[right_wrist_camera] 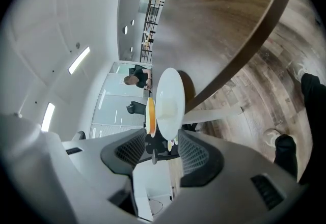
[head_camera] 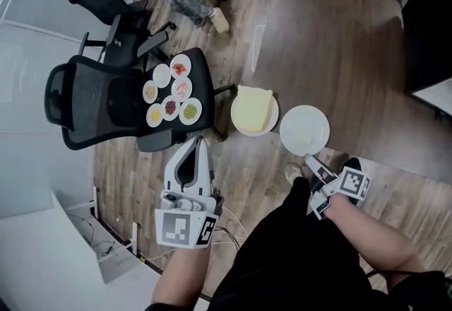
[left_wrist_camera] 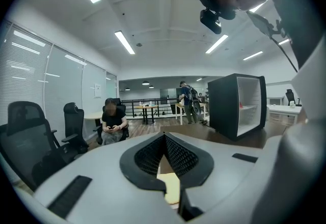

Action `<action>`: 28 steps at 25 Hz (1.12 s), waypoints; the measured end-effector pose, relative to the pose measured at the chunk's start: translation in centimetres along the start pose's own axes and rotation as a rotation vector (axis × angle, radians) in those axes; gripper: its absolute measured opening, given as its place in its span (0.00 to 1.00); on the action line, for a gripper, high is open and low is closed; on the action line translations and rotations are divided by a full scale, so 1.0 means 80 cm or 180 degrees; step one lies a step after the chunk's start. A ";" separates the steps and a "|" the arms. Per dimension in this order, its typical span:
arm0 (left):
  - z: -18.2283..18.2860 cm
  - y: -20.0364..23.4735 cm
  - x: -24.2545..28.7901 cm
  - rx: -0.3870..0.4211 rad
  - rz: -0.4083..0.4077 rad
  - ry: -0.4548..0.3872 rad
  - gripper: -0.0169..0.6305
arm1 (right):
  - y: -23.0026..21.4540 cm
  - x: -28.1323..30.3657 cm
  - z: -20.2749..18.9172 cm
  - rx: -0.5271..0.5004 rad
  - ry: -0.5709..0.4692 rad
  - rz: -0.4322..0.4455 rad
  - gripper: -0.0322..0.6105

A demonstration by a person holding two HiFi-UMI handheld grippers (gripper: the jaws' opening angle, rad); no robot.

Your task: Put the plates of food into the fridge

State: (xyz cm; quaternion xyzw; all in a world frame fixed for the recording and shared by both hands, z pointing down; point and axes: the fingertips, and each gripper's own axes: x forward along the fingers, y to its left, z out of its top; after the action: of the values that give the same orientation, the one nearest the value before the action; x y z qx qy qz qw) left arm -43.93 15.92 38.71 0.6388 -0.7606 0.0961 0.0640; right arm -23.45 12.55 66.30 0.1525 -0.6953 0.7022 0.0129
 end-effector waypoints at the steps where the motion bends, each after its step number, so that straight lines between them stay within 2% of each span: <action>1: -0.005 0.004 -0.002 0.0000 0.0015 0.0026 0.03 | 0.008 0.011 -0.002 0.0019 -0.0017 0.0154 0.37; 3: -0.012 0.014 -0.007 -0.0004 0.0048 0.0067 0.03 | 0.013 0.025 -0.006 0.0044 -0.0045 0.0252 0.37; 14: -0.033 0.035 -0.022 -0.0076 0.0172 0.0171 0.03 | -0.015 0.050 -0.013 0.0177 0.0010 0.0005 0.37; 26: -0.036 0.051 -0.028 -0.0009 0.0230 0.0259 0.03 | -0.042 0.083 0.002 0.0437 -0.0151 -0.0044 0.37; 28: -0.036 0.052 -0.030 -0.0003 0.0242 0.0264 0.03 | -0.045 0.084 0.006 0.0396 -0.0175 -0.0057 0.28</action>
State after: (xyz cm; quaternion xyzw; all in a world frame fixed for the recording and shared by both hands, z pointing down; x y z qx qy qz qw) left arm -47.68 19.56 40.73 0.6049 -0.7811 0.1246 0.0921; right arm -28.96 10.86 71.36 0.1785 -0.6491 0.7394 -0.0094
